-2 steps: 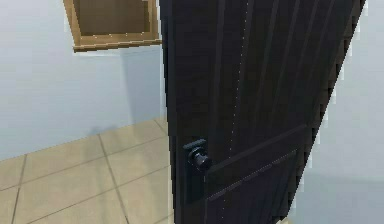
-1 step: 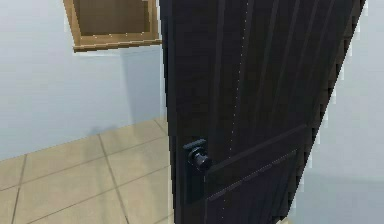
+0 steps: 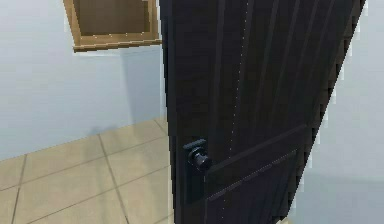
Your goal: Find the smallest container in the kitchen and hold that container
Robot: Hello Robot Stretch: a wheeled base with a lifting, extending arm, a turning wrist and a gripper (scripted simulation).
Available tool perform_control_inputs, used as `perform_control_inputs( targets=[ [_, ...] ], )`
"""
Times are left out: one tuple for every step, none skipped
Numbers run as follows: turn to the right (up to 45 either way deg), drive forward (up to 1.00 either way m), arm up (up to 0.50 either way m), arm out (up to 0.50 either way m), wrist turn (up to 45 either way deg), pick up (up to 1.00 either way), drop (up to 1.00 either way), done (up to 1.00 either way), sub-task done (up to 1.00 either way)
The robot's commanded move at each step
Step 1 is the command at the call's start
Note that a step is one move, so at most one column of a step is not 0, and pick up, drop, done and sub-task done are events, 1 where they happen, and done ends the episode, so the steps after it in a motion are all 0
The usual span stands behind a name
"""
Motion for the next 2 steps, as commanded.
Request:
perform_control_inputs(
  targets=[
    [0.0,0.0,0.0,0.0,45.0,0.0,0.0,0.0,0.0],
    [0.0,0.0,0.0,0.0,3.0,0.0,0.0,0.0,0.0]
  ],
)
